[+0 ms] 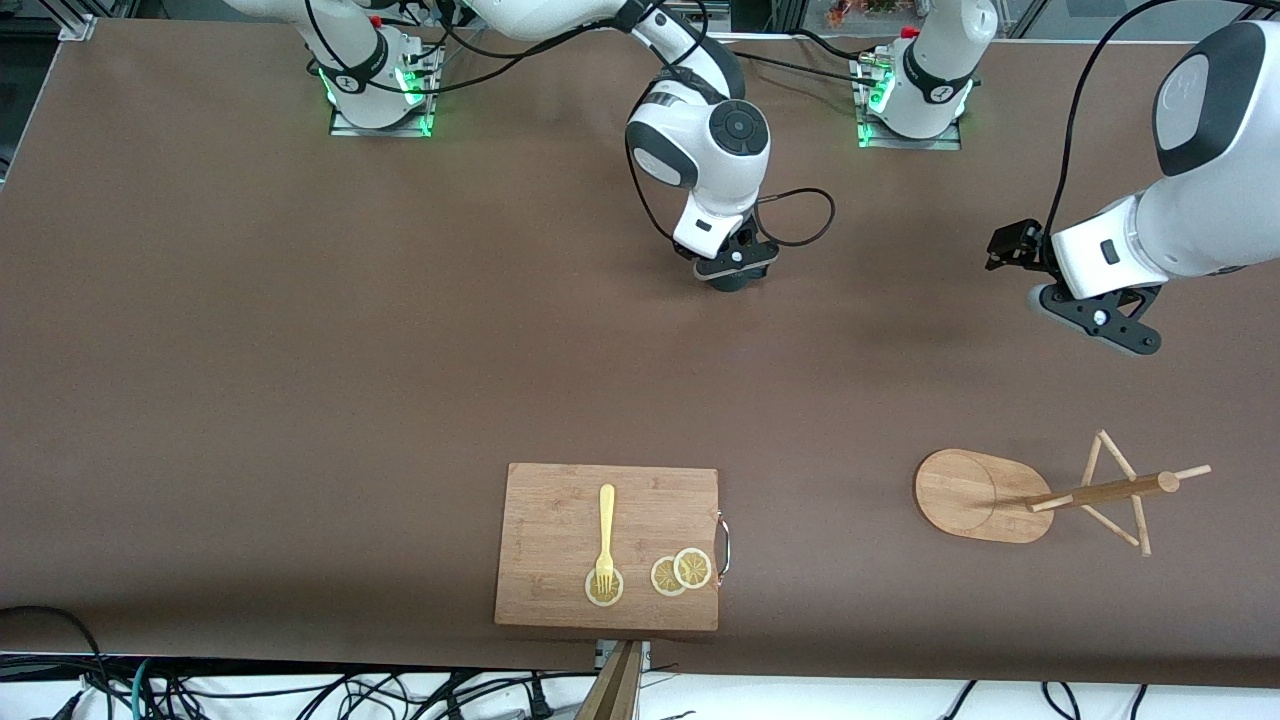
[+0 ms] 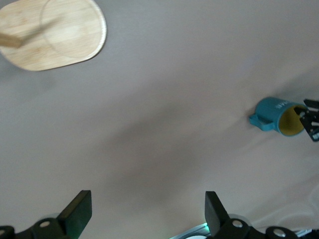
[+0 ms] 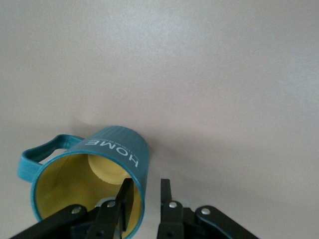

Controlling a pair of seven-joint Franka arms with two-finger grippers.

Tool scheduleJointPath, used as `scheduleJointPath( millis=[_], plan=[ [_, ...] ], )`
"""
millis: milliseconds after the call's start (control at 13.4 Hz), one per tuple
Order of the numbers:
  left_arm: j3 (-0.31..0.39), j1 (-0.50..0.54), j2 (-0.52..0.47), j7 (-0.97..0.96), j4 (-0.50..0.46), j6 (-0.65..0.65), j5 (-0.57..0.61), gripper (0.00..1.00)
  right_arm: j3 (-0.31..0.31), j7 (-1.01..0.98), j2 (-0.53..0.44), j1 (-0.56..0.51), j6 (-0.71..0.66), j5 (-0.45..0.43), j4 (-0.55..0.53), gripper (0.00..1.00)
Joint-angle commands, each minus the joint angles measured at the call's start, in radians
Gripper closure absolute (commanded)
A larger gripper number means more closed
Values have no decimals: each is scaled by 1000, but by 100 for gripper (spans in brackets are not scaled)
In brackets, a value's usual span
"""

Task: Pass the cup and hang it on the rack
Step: 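Set the mug down with the right gripper while the left gripper approaches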

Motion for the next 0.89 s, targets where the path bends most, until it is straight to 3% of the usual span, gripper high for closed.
scheduleJointPath(
  millis=[0,149,298,521,819],
  plan=[
    [-4,18,0,161,-38,-4,-125,0,2,-1,-82,-31,-99,10,12,0],
    [-5,41,-3,305,-110,25,-205,0,2,-20,-160,-71,-154,29,7,0],
    [-4,92,-9,507,-225,77,-380,0,-1,-21,-214,-135,-243,32,5,0],
    [-5,92,-12,819,-372,200,-467,0,-11,-68,-277,-297,-314,33,5,0],
    [-7,90,-6,1314,-597,345,-780,0,-37,-264,-394,-558,-457,125,2,0]
  ],
)
